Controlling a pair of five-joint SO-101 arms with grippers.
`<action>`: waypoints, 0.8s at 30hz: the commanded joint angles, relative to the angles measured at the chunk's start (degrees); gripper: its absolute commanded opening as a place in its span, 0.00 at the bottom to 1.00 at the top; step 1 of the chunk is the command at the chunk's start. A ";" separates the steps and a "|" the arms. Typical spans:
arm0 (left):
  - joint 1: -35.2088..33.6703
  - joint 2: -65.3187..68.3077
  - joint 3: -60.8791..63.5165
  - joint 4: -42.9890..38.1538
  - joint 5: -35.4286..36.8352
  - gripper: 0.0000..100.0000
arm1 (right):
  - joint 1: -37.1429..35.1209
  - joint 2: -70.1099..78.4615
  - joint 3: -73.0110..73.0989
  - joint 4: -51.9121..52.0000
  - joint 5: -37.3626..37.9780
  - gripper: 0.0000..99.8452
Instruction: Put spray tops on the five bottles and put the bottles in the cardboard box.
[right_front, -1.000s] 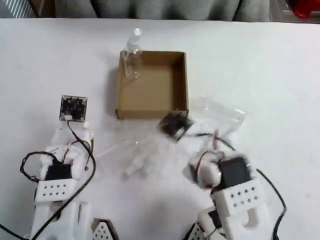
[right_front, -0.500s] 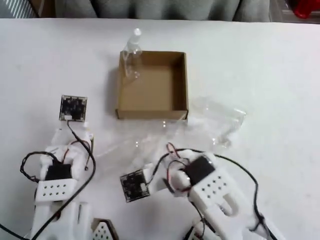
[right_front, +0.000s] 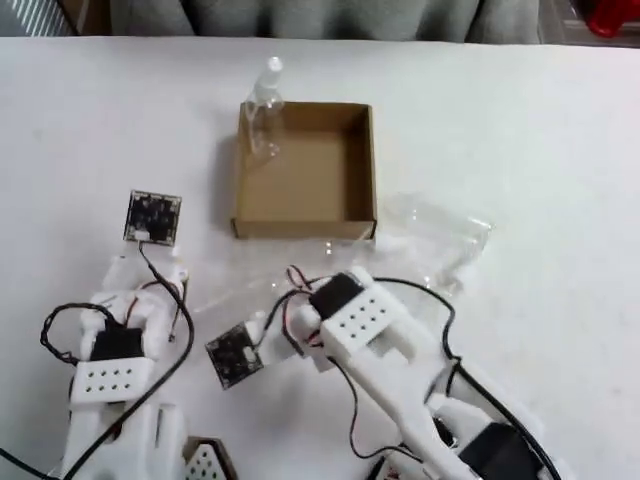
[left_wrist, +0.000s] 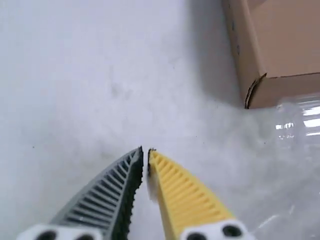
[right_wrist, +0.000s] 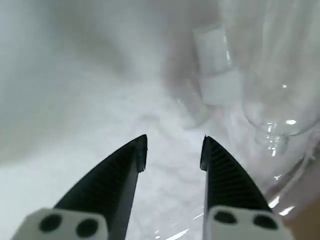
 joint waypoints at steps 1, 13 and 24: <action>-0.84 -1.63 -1.93 0.09 -1.05 0.02 | -0.22 2.07 -3.78 -2.15 0.62 0.15; -0.57 -1.63 -1.93 -0.09 -1.14 0.02 | 2.59 11.03 -3.78 -10.24 0.62 0.15; -0.57 -1.63 -1.93 -0.09 -1.23 0.02 | 2.51 17.54 -4.75 -13.32 0.26 0.13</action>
